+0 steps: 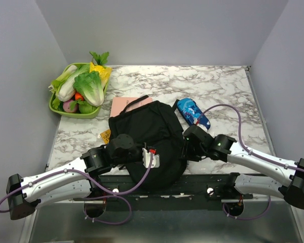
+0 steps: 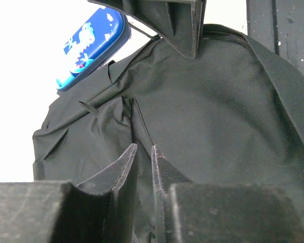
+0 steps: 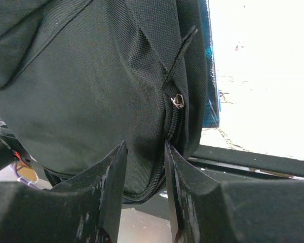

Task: Pack the student bag
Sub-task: Adjust the student bag at the center of the board.

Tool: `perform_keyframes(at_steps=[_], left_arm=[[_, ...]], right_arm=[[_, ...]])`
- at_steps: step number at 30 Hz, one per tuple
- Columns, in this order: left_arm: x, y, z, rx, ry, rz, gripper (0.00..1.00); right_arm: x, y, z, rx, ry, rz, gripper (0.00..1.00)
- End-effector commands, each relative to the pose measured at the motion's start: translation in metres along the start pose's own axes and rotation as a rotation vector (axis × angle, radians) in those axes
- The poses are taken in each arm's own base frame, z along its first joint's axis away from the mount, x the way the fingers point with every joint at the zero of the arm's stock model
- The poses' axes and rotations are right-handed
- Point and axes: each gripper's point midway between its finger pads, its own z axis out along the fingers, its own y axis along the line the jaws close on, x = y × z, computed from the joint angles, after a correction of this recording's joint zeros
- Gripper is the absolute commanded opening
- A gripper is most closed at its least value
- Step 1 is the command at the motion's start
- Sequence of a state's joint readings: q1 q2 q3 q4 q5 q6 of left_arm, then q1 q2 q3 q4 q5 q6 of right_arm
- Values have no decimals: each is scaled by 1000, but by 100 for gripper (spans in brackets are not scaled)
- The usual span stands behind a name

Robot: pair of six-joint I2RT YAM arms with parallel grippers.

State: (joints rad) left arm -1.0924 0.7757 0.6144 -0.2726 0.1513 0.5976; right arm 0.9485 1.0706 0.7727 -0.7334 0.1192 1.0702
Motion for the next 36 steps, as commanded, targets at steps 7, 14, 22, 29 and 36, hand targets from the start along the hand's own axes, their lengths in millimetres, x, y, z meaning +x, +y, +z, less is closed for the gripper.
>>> perform_keyframes(at_steps=[7,14,22,29,36], left_arm=[[-4,-1,-5,10,-41,-29,43],[2,-15,-4,64,-41,-30,59],[-4,-18,-6,90,-68,-27,98],[-20,-13,-13,81,-94,-135,99],[-51,-22,-28,165,-167,-316,99]], right_arm=[[6,56,2,-183,48,40,23],[-13,94,-14,-342,-2,218,1],[-45,116,-26,-436,-74,523,1],[-60,117,-32,-419,-134,570,1],[-60,104,-23,-371,-159,576,1]])
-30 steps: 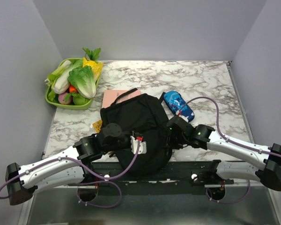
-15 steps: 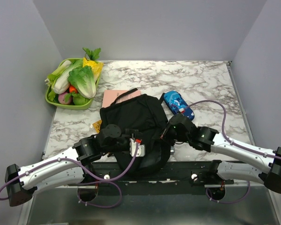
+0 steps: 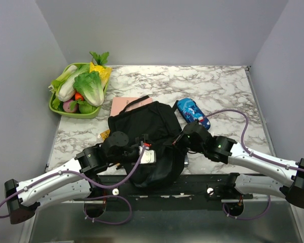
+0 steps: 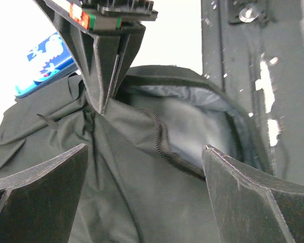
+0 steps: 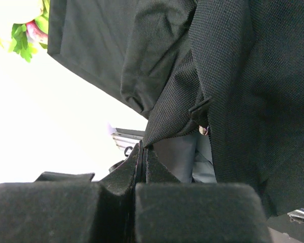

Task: Pack the student bag
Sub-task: Adjust the student bag at the center of the board.

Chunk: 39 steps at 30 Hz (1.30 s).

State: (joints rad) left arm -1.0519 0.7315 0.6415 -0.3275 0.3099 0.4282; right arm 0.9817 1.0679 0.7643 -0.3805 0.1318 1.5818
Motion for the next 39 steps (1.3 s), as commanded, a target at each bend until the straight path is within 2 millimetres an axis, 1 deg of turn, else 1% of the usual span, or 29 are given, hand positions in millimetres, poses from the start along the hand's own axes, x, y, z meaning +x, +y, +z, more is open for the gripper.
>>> perform_keyframes(at_steps=[1,2,4,6,7,8,12,14,15,17,18,19,21,23,24,25,26,27,28,29,30,31,32,33,34,35,36,37,39], left_arm=[[-36,-16,-14,97,-102,-147,99],[-42,-17,-16,104,-115,-163,99],[-47,-21,-18,127,-127,-206,99],[-43,-29,-17,163,-119,-215,99],[-40,-29,-17,158,-110,-215,99],[-28,-29,-14,144,-77,-219,99],[-4,-27,-8,107,-12,-216,99],[3,-19,-4,55,0,-219,99],[10,-5,-3,-25,24,-221,99],[16,10,-2,-115,37,-208,99],[14,23,-3,-181,29,-197,99],[19,35,-5,-252,49,-190,99],[22,40,-6,-274,63,-165,99],[23,26,-1,-196,64,-164,98],[30,18,1,-156,92,-166,93],[30,14,2,-136,88,-169,71],[32,14,2,-135,93,-172,55],[30,18,2,-159,80,-167,39],[28,23,2,-180,77,-158,19],[25,31,0,-213,74,-142,13],[18,38,-1,-235,58,-120,8],[13,45,-3,-259,52,-94,5],[0,56,-7,-295,28,-68,3],[-10,70,-12,-350,13,-46,0],[-19,83,-17,-403,-1,-22,0],[-37,100,-28,-467,-28,41,0],[-57,123,-41,-584,-76,72,0],[-70,137,-50,-646,-99,114,0],[-115,170,-79,-810,-191,254,0]], right_arm=[[-16,17,-2,-48,-88,42,1],[-17,15,-3,-46,-92,43,1],[-21,15,-5,-52,-102,57,1],[-24,17,-7,-63,-112,70,1],[-26,20,-11,-78,-118,75,1],[-29,22,-13,-83,-129,76,1],[-31,26,-20,-103,-139,82,1],[-32,26,-21,-106,-139,85,1],[-31,25,-21,-104,-136,85,1],[-30,23,-21,-101,-126,84,1],[-29,23,-22,-104,-125,89,1],[-29,21,-21,-100,-122,85,1],[-29,19,-23,-103,-123,90,1],[-29,21,-24,-113,-123,89,1],[-29,24,-24,-123,-122,78,1],[-29,27,-25,-131,-121,68,1],[-28,30,-27,-142,-114,54,1],[-28,38,-30,-157,-116,6,1],[-28,42,-32,-165,-117,-22,1],[-27,45,-33,-168,-116,-48,1],[-28,42,-34,-154,-120,-89,1],[-30,50,-39,-171,-130,-114,7],[-31,52,-41,-172,-139,-140,10],[-33,49,-42,-154,-150,-184,14],[-35,54,-47,-164,-161,-213,23],[-40,54,-49,-157,-187,-237,29],[-44,47,-51,-129,-201,-275,35],[-47,46,-54,-126,-216,-295,44],[-55,41,-60,-111,-258,-333,52]])
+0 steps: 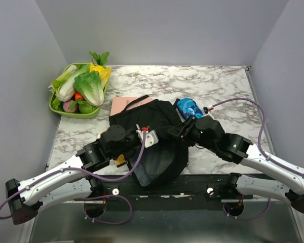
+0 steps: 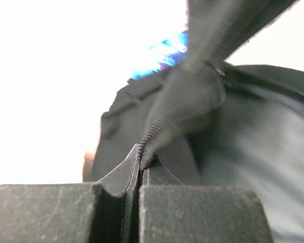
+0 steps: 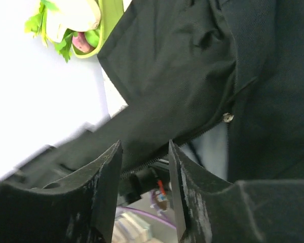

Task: Pack the student bag
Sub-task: Adjust the student bag at the center of the board.

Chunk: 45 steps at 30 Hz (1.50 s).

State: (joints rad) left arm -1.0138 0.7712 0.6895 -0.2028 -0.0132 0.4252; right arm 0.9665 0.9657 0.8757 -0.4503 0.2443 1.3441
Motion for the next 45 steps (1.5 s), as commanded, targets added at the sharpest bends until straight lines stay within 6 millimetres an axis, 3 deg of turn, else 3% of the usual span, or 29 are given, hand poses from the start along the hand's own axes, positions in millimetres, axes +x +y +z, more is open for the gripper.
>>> perform_keyframes(at_steps=[1,3,4,9,10,15,17,19,23,28,31,36,38,41,44,45], left_arm=[[-115,123,-37,-504,-294,222,0],[-148,151,-53,-624,-363,287,0],[-154,162,-58,-664,-367,293,0],[-186,185,-72,-746,-435,337,0],[-190,187,-73,-750,-442,348,0],[-204,196,-68,-757,-458,376,0],[-201,198,-62,-757,-442,387,0],[-187,200,-53,-756,-403,408,0],[-142,221,-41,-793,-279,347,0],[-85,238,-24,-788,-143,276,0],[-79,247,-9,-767,-119,213,0],[-106,262,14,-722,-174,174,0],[-110,257,26,-666,-188,133,0],[-103,228,47,-533,-168,138,0],[-81,178,67,-355,-125,156,0],[-60,158,72,-291,-69,142,0]], right_arm=[[-29,-5,-19,16,-120,-151,57],[-35,-15,-24,51,-149,-175,59],[-38,-14,-30,43,-160,-181,59],[-27,-28,-37,2,-118,-211,58],[-18,-41,-32,14,-86,-221,58],[39,-59,-5,10,160,-303,57],[53,-63,3,43,204,-331,56],[60,-82,16,157,224,-333,57],[44,-99,23,267,139,-346,62],[23,-120,8,307,25,-304,68],[22,-140,4,328,-2,-280,69],[29,-164,1,368,9,-214,70],[32,-173,2,394,13,-191,70],[33,-181,2,423,11,-178,71],[27,-184,1,429,-20,-184,72],[23,-187,2,435,-47,-192,72]])
